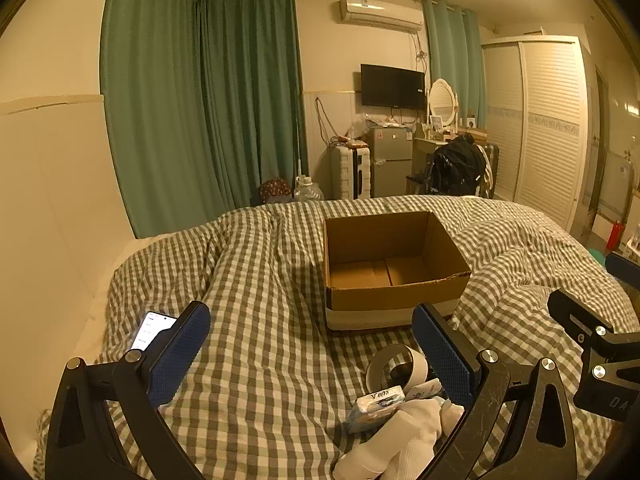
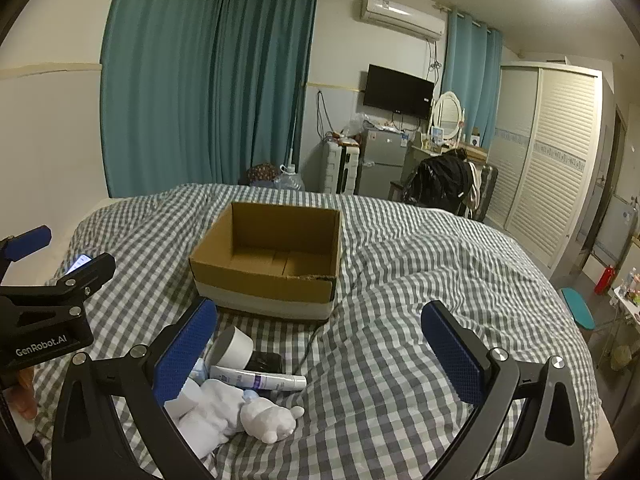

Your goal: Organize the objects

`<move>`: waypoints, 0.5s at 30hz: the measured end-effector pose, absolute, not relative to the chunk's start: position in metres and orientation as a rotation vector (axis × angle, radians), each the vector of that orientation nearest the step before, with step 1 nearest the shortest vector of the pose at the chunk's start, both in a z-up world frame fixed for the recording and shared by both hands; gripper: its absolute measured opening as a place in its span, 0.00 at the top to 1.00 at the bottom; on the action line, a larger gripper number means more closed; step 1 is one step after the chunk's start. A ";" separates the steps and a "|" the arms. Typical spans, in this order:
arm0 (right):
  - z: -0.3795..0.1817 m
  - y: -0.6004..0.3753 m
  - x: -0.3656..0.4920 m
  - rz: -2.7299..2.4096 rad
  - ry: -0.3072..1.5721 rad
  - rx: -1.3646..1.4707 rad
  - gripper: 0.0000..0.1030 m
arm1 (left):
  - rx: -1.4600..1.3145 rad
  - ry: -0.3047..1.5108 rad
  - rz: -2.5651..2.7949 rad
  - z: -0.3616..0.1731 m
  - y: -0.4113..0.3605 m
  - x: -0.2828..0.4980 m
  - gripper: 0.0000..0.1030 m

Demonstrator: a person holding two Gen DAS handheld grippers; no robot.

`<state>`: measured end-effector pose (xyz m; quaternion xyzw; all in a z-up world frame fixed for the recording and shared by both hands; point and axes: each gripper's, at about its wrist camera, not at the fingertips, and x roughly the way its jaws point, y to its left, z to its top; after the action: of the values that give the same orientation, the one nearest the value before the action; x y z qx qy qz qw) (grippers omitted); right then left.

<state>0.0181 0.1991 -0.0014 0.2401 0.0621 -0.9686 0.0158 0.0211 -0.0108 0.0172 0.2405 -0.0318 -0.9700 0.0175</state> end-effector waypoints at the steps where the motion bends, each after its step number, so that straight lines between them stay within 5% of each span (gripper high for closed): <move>1: 0.001 0.198 0.020 -3.013 0.195 0.740 0.00 | 0.746 -0.101 -3.012 0.019 -0.012 0.022 0.00; 15: 0.023 0.182 0.037 -2.996 0.239 0.685 0.00 | 0.731 -0.071 -3.009 0.026 -0.030 0.040 0.00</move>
<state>0.0369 0.1817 0.0231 0.2220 0.0774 -0.9715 0.0296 0.0397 -0.0304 0.0260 0.2359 -0.0230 -0.9712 0.0222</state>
